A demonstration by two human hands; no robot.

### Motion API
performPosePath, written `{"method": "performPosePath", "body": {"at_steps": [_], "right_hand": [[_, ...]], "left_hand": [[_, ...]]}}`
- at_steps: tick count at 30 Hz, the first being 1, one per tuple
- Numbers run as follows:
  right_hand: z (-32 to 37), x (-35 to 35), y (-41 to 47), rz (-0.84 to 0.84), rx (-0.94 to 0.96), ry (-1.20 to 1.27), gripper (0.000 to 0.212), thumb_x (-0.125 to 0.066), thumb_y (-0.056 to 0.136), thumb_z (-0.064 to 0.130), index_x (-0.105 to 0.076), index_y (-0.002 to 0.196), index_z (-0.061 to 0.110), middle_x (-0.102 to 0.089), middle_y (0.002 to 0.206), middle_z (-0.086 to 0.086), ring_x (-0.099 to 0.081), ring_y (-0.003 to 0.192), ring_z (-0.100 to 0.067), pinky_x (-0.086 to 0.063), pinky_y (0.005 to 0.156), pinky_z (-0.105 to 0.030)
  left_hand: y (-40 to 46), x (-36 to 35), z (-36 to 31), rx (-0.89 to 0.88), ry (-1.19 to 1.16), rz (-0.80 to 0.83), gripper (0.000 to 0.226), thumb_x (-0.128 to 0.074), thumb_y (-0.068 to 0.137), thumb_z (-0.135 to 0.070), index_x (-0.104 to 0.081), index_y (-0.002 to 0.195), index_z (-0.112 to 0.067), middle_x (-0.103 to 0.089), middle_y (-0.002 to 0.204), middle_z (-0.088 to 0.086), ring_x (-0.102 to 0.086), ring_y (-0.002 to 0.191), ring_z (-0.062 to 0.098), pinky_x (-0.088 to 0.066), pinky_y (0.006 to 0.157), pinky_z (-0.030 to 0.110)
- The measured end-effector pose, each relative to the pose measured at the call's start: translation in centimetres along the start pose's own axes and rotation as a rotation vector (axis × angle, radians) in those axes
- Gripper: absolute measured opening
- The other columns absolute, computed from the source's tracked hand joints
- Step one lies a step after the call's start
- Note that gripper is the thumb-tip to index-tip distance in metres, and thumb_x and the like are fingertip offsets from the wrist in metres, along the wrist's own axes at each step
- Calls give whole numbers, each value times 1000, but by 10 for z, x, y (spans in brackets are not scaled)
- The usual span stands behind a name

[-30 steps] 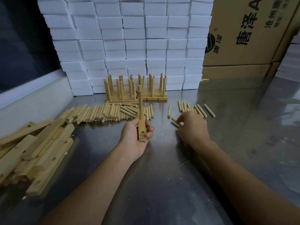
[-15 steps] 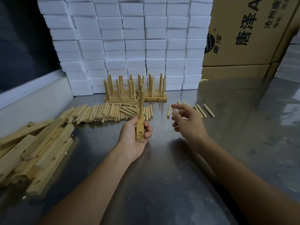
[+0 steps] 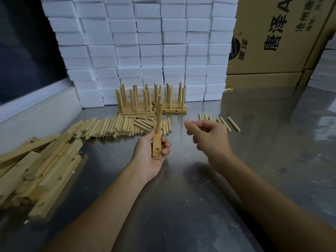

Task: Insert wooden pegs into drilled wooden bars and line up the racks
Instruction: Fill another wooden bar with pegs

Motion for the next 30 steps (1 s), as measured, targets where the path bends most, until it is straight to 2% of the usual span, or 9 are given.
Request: {"method": "performPosePath", "body": {"at_steps": [4, 9, 11, 13, 16, 19, 22, 26, 30], "right_hand": [[2, -1, -1, -15, -43, 32, 19, -71, 91, 28, -73, 79, 13, -67, 63, 8, -55, 51, 1, -43, 47, -14], [3, -2, -1, -2, -127, 145, 12, -67, 91, 9, -72, 101, 13, -72, 80, 0, -62, 66, -7, -48, 54, -17], [6, -4, -3, 18, -120, 192, 22, -66, 92, 8, -65, 108, 23, -74, 79, 3, -64, 61, -6, -49, 51, -19], [8, -6, -6, 32, -102, 222, 19, -62, 96, 14, -56, 109, 28, -75, 81, 6, -57, 49, -6, -44, 43, -21], [8, -5, -6, 25, -124, 250, 6, -57, 101, 20, -59, 106, 18, -73, 88, -1, -45, 43, -6, -36, 39, -20], [9, -6, -6, 62, -214, 327, 22, -54, 100, 6, -64, 118, 13, -68, 107, -5, -62, 64, -6, -48, 52, -19], [10, -9, -8, 101, -272, 448, 48, -55, 91, -14, -54, 133, 9, -60, 121, -11, -73, 92, -20, -60, 73, -26], [9, -11, -9, 67, -324, 531, 62, -65, 82, -18, -46, 132, 13, -63, 117, -19, -74, 94, -30, -62, 82, -40], [12, -13, -13, 134, -288, 473, 30, -66, 87, -8, -59, 116, -2, -70, 94, -14, -75, 90, -26, -63, 73, -33]], "left_hand": [[1, 0, -1, 4, -8, -7, 26, -36, 105, -24, -56, 102, -7, -52, 64, 5, -50, 49, 14, -38, 38, 19], [1, 0, 0, 7, -8, -4, 26, -37, 105, -24, -56, 103, -7, -52, 63, 5, -51, 49, 14, -39, 38, 20], [1, 1, 0, 2, -7, -3, 26, -37, 105, -25, -56, 105, -7, -52, 64, 5, -51, 48, 13, -39, 38, 19], [1, 1, 0, 0, -4, -2, 26, -37, 105, -25, -56, 106, -8, -52, 64, 5, -51, 49, 13, -39, 39, 19], [0, 0, 0, 2, -3, -1, 26, -36, 105, -25, -56, 107, -8, -52, 65, 5, -50, 49, 14, -39, 39, 20], [0, 0, -1, 0, -3, -1, 26, -36, 105, -25, -55, 106, -7, -51, 65, 6, -50, 49, 14, -38, 38, 20], [1, 0, 0, -4, 4, -6, 27, -35, 106, -25, -55, 105, -7, -51, 65, 6, -50, 49, 14, -38, 38, 20], [2, 1, 0, -6, 1, -11, 28, -35, 106, -25, -56, 102, -6, -52, 63, 6, -50, 48, 14, -38, 38, 20], [2, 1, 0, 0, -1, -20, 28, -36, 106, -25, -56, 101, -6, -52, 62, 6, -51, 47, 14, -38, 38, 20]]}}
Point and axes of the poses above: each hand's wrist, its own y-axis towards the middle knuckle, its own x-axis out of the back of the hand, z = x × y, the point moved 3 cm from there along y, towards the middle knuckle
